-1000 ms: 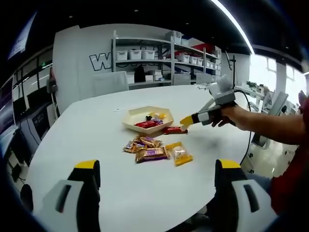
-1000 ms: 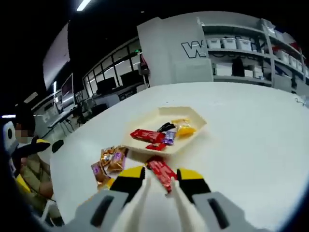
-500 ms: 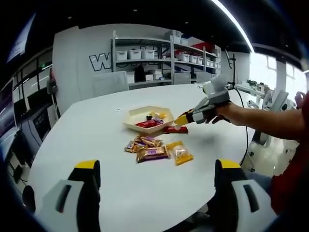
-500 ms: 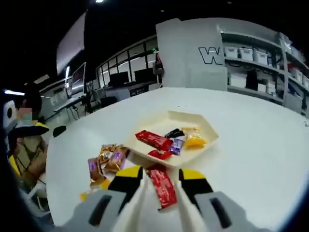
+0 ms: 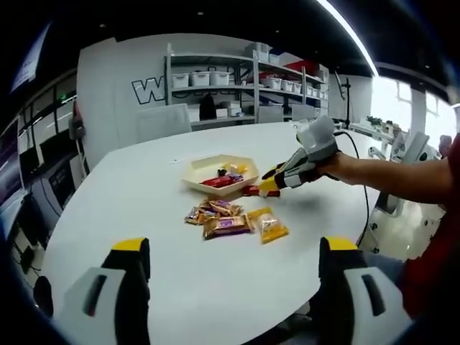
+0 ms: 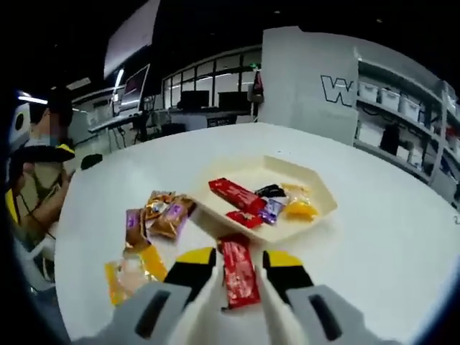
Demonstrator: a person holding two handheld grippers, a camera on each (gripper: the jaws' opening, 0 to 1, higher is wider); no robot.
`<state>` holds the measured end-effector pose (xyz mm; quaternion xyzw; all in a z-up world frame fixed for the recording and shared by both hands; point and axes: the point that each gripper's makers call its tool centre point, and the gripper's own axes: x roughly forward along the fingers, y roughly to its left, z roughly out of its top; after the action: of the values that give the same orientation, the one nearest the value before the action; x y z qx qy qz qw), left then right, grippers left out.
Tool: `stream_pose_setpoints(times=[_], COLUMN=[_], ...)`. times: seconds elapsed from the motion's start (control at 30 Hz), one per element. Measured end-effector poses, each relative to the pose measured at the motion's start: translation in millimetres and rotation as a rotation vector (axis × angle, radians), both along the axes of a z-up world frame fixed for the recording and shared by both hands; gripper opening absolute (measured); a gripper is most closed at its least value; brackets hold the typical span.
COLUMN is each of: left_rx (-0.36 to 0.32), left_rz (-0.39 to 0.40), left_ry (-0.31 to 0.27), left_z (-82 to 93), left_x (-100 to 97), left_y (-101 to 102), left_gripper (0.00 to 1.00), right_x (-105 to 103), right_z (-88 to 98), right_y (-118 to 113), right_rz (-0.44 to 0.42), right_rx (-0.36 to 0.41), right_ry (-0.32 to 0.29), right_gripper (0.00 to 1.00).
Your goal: Place the target food into the container with the food tongs after gripping and lifting it, then release it inside without dropping or visibly crushing the food.
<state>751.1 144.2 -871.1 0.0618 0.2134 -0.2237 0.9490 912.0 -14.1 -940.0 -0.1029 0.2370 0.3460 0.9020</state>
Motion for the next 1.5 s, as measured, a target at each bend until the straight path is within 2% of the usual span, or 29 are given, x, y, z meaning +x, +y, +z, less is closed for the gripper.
stream_pose_setpoints(times=[0.07, 0.2, 0.3, 0.5, 0.6, 0.9, 1.13, 1.37, 1.5], left_rx=[-0.002, -0.003, -0.005, -0.018, -0.045, -0.090, -0.047, -0.085, -0.041], left_rz=[-0.005, -0.008, -0.009, -0.007, -0.003, 0.010, -0.002, 0.001, 0.009], left_ry=[0.003, 0.007, 0.004, 0.005, 0.000, 0.018, 0.029, 0.009, -0.014], left_z=[-1.5, -3.3, -2.3, -2.3, -0.7, -5.9, -8.8, -2.2, -1.7], left_x=[-0.4, -0.9, -0.8, -0.4, -0.9, -3.4, -4.3, -2.1, 0.0], left_y=[-1.5, -3.2, -2.9, -1.2, -3.0, -6.6, -6.9, -3.5, 1.4], left_gripper=[0.95, 0.95, 0.95, 0.96, 0.99, 0.99, 0.99, 0.99, 0.99], right_x=[-0.4, -4.4, -8.1, -14.0, -13.0, -10.2, 1.2, 13.9, 22.3], right_z=[0.0, 1.1, 1.7, 15.8, 23.6, 45.9, 64.2, 80.9, 87.7], right_y=[-1.6, -4.5, -6.3, -6.8, -7.6, -6.0, -5.8, -2.4, 1.0], right_rz=[-0.010, -0.048, -0.051, -0.054, -0.056, -0.044, -0.042, -0.036, -0.031], right_rx=[0.005, 0.070, 0.097, 0.132, 0.150, 0.160, 0.163, 0.175, 0.171], right_ry=[0.010, 0.072, 0.095, 0.085, 0.081, 0.044, 0.017, -0.007, -0.020], right_gripper=[0.18, 0.17, 0.17, 0.18, 0.18, 0.18, 0.18, 0.18, 0.18])
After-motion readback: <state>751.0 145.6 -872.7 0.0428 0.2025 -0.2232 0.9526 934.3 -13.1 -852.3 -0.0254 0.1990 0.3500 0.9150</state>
